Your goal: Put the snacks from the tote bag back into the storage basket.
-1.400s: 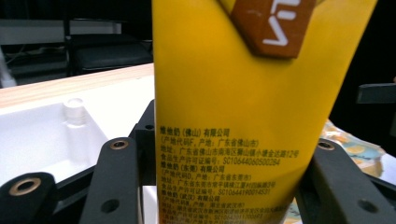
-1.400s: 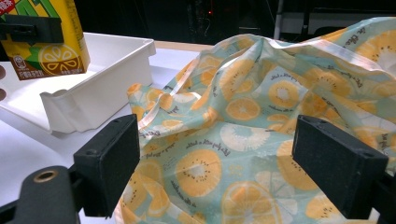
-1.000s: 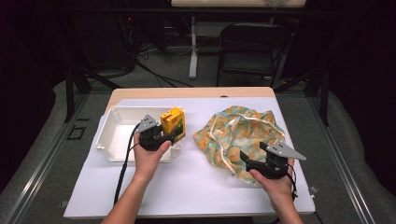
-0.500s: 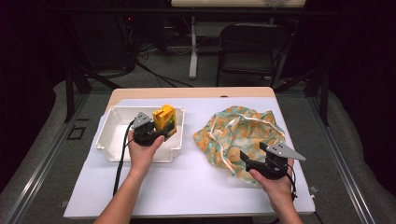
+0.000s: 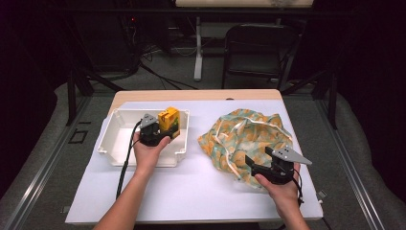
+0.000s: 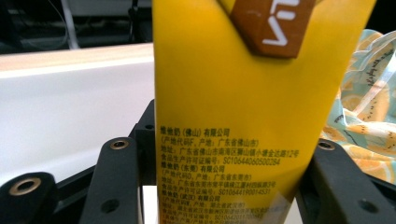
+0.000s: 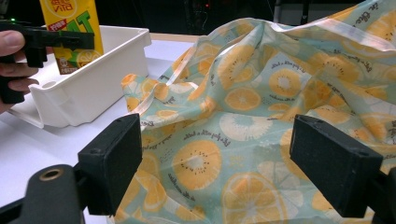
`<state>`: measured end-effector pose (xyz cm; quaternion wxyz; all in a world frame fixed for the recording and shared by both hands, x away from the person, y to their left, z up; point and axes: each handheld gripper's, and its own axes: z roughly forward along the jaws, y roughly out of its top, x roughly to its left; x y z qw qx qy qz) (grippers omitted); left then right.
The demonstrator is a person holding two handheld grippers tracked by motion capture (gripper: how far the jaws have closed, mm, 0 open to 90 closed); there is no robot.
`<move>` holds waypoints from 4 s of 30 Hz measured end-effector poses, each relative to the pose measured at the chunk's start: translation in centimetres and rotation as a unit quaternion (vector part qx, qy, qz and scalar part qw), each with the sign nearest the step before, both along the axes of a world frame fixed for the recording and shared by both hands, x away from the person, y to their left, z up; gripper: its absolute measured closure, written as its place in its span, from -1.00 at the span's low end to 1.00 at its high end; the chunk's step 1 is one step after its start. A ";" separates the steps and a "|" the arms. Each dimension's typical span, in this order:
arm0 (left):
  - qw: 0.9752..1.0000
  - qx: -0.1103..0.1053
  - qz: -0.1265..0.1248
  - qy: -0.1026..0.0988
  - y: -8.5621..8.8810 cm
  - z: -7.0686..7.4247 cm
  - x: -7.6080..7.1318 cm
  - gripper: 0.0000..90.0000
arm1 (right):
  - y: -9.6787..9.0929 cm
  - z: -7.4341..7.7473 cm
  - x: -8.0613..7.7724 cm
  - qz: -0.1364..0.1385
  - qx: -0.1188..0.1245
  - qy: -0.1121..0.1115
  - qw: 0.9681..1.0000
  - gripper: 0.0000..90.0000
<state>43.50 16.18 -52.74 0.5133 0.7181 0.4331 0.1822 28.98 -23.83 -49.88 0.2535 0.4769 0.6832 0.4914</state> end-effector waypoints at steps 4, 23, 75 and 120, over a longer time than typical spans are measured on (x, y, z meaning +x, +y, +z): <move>1.000 0.019 0.009 0.000 -0.4 -0.2 0.5 0.14 | 0.0 0.0 0.0 -0.001 0.001 0.001 1.000 -0.63; 0.997 0.038 0.047 0.037 -0.6 -1.5 2.6 0.13 | 0.1 -0.4 0.1 -0.001 -0.002 0.005 1.000 -0.62; 0.997 0.036 0.041 0.045 0.9 -0.1 -5.7 0.89 | -0.3 -0.9 0.3 -0.010 -0.007 0.011 1.000 -0.61; 0.993 0.027 0.056 0.105 0.7 -0.8 -0.7 1.00 | -0.5 -1.2 0.4 -0.022 -0.009 0.013 1.000 -0.59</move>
